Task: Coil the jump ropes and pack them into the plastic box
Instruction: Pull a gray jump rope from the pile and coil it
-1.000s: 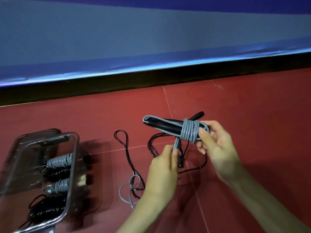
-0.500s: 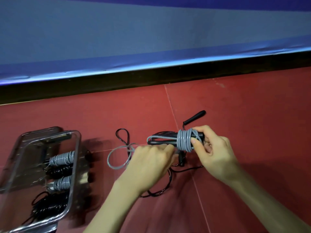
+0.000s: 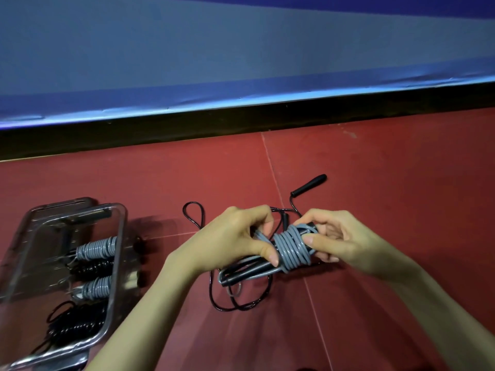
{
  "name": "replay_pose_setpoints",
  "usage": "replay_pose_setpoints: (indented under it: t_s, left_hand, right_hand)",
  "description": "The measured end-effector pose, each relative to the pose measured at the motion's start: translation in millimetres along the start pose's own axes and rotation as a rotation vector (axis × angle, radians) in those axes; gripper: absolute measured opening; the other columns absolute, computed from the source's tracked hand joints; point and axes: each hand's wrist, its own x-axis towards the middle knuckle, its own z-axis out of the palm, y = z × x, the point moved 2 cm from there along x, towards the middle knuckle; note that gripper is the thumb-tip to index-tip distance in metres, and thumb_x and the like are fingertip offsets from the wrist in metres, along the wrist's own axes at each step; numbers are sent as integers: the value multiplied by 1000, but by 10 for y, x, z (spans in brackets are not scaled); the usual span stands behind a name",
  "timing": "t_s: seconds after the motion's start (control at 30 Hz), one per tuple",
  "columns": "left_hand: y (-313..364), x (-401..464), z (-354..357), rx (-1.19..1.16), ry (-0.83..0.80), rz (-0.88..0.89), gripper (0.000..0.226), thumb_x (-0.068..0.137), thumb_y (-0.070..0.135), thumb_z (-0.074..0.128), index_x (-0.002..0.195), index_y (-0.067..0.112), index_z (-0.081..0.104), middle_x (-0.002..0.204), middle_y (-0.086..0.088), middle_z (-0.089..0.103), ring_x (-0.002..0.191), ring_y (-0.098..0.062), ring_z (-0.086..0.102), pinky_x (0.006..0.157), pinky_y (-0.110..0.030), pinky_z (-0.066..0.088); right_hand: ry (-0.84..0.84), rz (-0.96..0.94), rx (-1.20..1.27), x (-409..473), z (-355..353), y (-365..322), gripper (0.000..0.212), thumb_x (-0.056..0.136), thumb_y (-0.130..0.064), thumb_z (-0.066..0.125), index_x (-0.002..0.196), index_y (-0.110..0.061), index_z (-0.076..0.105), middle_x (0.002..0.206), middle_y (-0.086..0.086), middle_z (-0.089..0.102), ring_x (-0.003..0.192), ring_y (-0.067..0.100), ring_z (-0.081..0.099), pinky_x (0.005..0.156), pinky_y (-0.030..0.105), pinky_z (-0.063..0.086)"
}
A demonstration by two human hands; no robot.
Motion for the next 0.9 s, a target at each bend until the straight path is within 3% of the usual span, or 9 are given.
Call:
replay_pose_setpoints:
  t_s: [0.17,0.27,0.33,0.4,0.47,0.57,0.63,0.8,0.9]
  left_hand:
    - [-82,50,65,-340,-55,-38,31,76,16,78,76,6,48,60,-3,37,50,-6,28,48,-17,26]
    - [-166,90,152,-464,-30,-59,20,81,24,68,75,14,51,60,-5,37,52,-7,31,50,-17,28]
    - [-217,113,217,-491,9,-86,32,83,45,68,76,17,55,61,-7,41,53,-10,33,51,-19,29]
    - [-255,114,257,-516,48,-91,46,81,57,64,77,13,54,61,2,48,52,-8,38,50,-17,31]
    - [-272,108,268,-460,68,-70,34,94,36,56,79,6,52,64,8,51,53,-4,41,52,-19,35]
    - [-220,135,237,-361,94,-93,25,100,11,46,78,15,56,71,2,54,62,-6,46,62,-19,38]
    - [-167,175,209,-380,72,-103,21,100,12,48,83,14,58,69,4,55,60,-2,46,63,-13,36]
    - [-167,272,120,-423,-40,-216,13,100,15,50,91,8,57,66,1,59,55,-11,51,54,-19,40]
    - [-255,253,111,-489,29,-286,17,101,19,48,96,6,57,58,0,52,43,-13,43,45,-22,35]
  right_hand:
    - [-51,25,176,0,1,73,21,87,-16,58,101,-1,63,69,8,47,54,10,40,46,23,29]
    - [-15,49,306,-8,22,177,23,85,-17,59,101,0,62,65,2,47,51,9,34,46,23,28]
    - [27,79,415,-20,60,238,26,84,-14,56,102,5,59,60,-3,46,47,6,31,45,22,27]
    - [61,91,540,-28,103,282,25,83,-13,56,100,4,60,58,-3,46,45,5,31,44,21,28]
    - [88,80,667,-26,128,314,29,80,-18,68,97,4,63,59,1,44,46,6,32,43,20,30]
    - [116,43,869,19,131,349,56,68,-27,83,104,6,56,62,6,41,46,6,33,43,20,33]
    - [149,15,1013,67,120,348,50,66,-22,85,100,2,56,61,6,39,46,7,33,43,20,35]
    - [280,50,1267,201,111,277,22,54,-9,80,66,-5,62,58,3,37,43,7,32,40,19,33]
    - [424,73,1396,273,33,257,19,49,-2,73,61,-3,59,59,4,40,43,9,32,38,20,31]
